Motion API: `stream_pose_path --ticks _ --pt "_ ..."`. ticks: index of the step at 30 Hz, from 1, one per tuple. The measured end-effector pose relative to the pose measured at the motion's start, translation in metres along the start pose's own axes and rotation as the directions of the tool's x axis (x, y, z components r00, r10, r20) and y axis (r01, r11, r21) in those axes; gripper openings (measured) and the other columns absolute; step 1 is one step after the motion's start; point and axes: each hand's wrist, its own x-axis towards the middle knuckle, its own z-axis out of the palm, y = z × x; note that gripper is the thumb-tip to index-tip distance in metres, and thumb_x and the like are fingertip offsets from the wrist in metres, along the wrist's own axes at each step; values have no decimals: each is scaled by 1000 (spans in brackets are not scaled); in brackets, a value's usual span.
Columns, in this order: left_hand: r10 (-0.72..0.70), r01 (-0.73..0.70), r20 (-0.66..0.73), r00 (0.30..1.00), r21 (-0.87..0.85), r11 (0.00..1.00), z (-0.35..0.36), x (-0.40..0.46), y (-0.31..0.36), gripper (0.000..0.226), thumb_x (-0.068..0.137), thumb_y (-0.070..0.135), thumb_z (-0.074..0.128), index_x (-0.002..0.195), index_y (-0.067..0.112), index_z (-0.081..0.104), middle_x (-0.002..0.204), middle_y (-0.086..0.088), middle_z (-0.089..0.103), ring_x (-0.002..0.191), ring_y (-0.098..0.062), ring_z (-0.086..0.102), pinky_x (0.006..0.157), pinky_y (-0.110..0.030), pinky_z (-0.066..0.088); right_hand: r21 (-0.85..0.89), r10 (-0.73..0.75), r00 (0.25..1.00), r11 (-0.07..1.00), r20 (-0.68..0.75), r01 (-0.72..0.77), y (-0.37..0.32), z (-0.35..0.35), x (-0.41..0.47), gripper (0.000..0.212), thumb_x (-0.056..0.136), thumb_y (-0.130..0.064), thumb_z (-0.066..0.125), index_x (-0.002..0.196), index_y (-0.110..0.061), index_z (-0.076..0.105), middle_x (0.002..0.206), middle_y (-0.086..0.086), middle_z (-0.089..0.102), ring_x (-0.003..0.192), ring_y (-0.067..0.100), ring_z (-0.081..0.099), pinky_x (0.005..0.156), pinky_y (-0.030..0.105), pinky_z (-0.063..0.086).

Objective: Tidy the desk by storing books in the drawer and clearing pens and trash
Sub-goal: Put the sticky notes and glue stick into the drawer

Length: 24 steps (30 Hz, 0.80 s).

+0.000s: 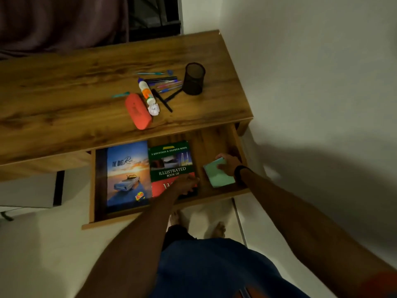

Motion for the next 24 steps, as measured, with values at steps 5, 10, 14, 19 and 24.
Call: stream_pose_path --ticks 5,10,14,19,24 --pt "12 -12 -31 999 8 1000 7 3 -5 22 95 27 54 107 11 63 112 -14 67 88 -24 60 65 -25 42 -308 52 996 949 -69 -71 18 19 -1 34 102 -12 40 135 -2 44 140 22 42 126 37 45 106 39 37" --pt "5 -4 -51 999 7 1000 7 7 -13 18 93 30 59 101 14 62 103 -9 66 90 -24 63 69 -28 46 -562 -27 999 827 -44 -2 26 25 6 44 96 -10 50 138 -5 42 146 21 34 130 37 41 112 44 35" --pt "15 -14 -69 997 15 1000 11 10 -20 27 91 28 61 109 8 64 107 -13 68 88 -22 64 74 -29 50 -608 -80 996 792 -30 45 29 25 9 60 88 -9 61 143 -9 37 149 17 30 136 38 31 113 47 33" --pt "39 -37 -80 996 34 999 12 9 -27 23 91 25 62 106 8 66 111 -15 67 95 -27 63 88 -35 50 -549 -232 963 791 138 269 14 32 13 73 86 -38 67 148 -23 30 153 11 27 140 36 27 113 53 26" --pt "64 -56 -87 994 93 994 7 5 -27 23 92 26 60 104 9 68 103 -10 65 91 -21 58 76 -26 44 -631 -227 959 723 169 282 -5 55 17 59 89 -30 60 143 -20 39 150 13 32 137 39 31 111 51 31"
